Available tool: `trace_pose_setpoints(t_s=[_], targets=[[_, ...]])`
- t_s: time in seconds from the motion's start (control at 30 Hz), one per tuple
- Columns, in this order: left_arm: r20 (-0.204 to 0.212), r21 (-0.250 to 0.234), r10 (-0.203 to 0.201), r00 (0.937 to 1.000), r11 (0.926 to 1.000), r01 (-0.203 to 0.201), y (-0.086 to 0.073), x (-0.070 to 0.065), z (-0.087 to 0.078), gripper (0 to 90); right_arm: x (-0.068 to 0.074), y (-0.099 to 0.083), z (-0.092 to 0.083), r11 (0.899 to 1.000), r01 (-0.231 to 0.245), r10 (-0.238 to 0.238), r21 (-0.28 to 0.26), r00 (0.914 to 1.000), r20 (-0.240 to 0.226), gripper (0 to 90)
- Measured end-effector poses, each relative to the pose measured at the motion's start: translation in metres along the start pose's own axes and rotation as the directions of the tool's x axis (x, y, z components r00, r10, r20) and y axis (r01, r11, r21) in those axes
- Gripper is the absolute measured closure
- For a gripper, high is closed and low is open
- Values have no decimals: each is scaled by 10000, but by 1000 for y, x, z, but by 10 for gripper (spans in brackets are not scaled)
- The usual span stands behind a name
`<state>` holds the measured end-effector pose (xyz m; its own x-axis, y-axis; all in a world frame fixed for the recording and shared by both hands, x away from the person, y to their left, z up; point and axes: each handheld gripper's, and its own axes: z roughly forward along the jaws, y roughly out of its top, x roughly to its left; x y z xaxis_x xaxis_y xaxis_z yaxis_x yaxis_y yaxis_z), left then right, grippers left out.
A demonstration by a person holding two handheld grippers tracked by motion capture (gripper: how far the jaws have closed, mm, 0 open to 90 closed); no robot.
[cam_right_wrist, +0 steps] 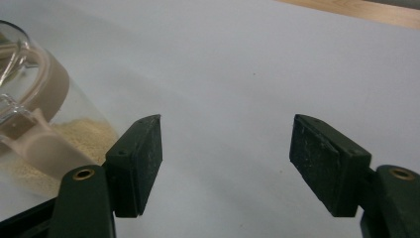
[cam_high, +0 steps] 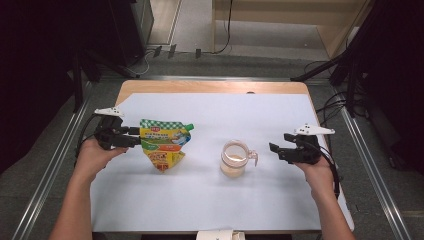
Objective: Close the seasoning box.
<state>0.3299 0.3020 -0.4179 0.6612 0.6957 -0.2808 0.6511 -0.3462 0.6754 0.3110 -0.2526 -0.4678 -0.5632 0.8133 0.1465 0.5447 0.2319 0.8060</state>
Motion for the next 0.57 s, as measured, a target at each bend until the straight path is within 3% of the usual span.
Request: trace_pose_setpoints(t_s=[0.37, 0.47, 0.57], targets=[[-76, 94, -133, 9999, 9999, 134, -2, 2, 2, 370, -11, -6, 4, 9991, -413, 408, 130, 9983, 410, 288], [-128, 99, -153, 9998, 9998, 154, -3, 2, 3, 366, -13, -6, 4, 9988, -444, 443, 223, 9990, 47, 220], [-200, 74, -161, 9997, 9998, 163, -3, 3, 3, 356, -12, -7, 5, 9989, -395, 393, 269, 9992, 64, 222]])
